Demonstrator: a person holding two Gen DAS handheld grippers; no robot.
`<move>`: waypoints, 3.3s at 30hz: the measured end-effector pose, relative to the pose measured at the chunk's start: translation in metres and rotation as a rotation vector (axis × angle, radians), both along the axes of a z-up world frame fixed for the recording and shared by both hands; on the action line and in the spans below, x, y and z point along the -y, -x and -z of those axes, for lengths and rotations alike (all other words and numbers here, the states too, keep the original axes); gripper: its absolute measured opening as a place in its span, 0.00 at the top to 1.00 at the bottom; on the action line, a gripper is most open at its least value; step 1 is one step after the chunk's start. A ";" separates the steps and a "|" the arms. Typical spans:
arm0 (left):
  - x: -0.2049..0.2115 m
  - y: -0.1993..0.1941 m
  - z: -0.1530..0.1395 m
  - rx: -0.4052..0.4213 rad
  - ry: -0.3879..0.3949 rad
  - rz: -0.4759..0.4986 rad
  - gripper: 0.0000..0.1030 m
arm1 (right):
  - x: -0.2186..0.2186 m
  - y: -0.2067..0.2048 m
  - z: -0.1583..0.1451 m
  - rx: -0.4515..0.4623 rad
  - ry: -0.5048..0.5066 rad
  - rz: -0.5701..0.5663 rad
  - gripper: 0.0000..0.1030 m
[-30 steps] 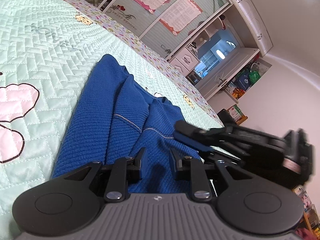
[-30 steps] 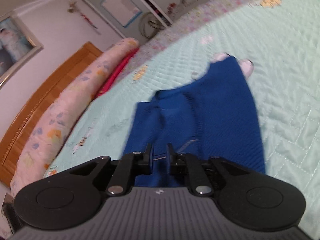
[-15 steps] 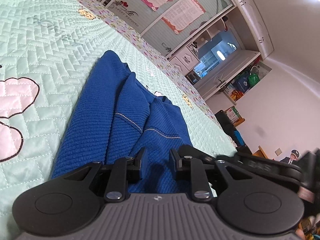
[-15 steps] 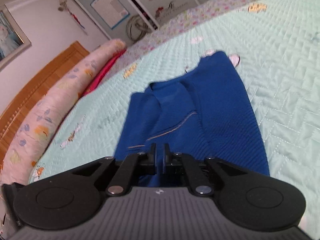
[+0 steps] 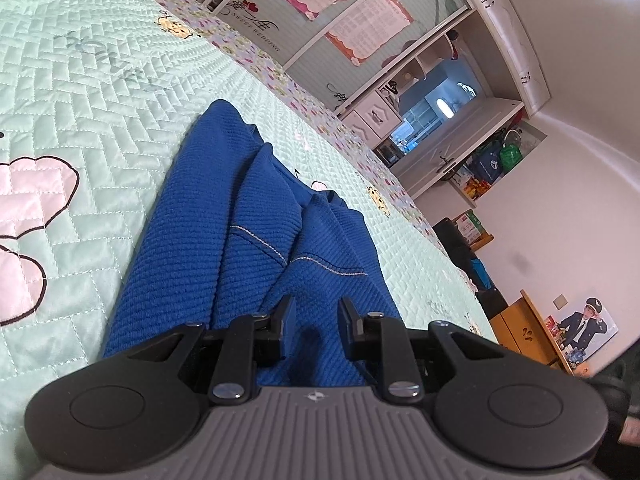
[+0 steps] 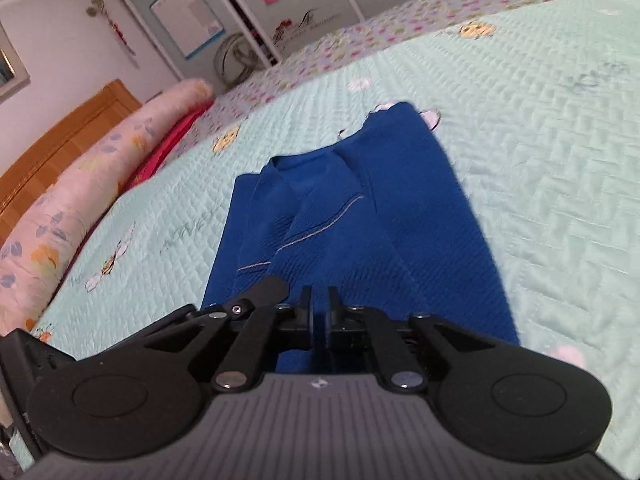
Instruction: Fold clothes
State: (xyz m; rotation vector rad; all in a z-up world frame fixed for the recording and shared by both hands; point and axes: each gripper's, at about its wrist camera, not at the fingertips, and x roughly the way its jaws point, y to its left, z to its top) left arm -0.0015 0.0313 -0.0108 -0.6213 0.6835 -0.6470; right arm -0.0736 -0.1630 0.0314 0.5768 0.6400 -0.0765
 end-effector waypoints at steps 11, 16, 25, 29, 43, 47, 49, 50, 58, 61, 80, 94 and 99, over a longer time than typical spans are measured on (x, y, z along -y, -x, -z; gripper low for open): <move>-0.001 -0.001 0.002 0.001 0.006 0.002 0.76 | 0.002 0.001 0.013 -0.015 0.023 0.013 1.00; -0.002 -0.001 0.003 0.004 0.014 0.006 0.76 | 0.003 0.032 -0.004 0.017 0.002 0.019 0.94; -0.001 -0.001 0.005 -0.010 -0.018 -0.028 0.90 | 0.030 0.057 0.000 -0.016 -0.135 -0.023 0.93; 0.005 0.000 0.000 -0.003 -0.083 -0.053 0.97 | 0.040 0.069 0.007 -0.051 -0.122 -0.058 0.77; 0.033 0.054 -0.084 0.040 -0.372 0.068 0.88 | 0.032 0.111 0.028 -0.044 -0.309 -0.208 0.79; 0.035 0.096 -0.100 0.021 -0.484 0.066 0.69 | 0.038 0.124 0.023 0.024 -0.331 -0.183 0.78; 0.035 0.117 -0.097 -0.004 -0.532 0.060 0.69 | 0.044 0.138 0.016 0.066 -0.351 -0.178 0.78; 0.035 0.127 -0.095 -0.015 -0.534 0.061 0.69 | 0.047 0.146 0.014 0.077 -0.371 -0.178 0.78; 0.048 0.168 -0.055 -0.083 -0.694 0.004 0.69 | 0.024 0.166 0.036 -0.020 -0.286 -0.248 0.83; 0.051 0.171 -0.054 -0.066 -0.736 -0.004 0.69 | 0.018 0.164 0.029 -0.032 -0.238 -0.273 0.83; 0.075 0.182 -0.043 0.035 -0.908 0.004 0.68 | 0.000 0.178 0.004 -0.125 -0.020 -0.319 0.86; 0.071 0.174 -0.055 -0.019 -0.885 0.011 0.68 | -0.003 0.173 0.007 -0.192 -0.001 -0.337 0.87; 0.068 0.180 -0.081 0.008 -0.814 -0.003 0.68 | 0.001 0.175 -0.007 -0.171 -0.013 -0.350 0.85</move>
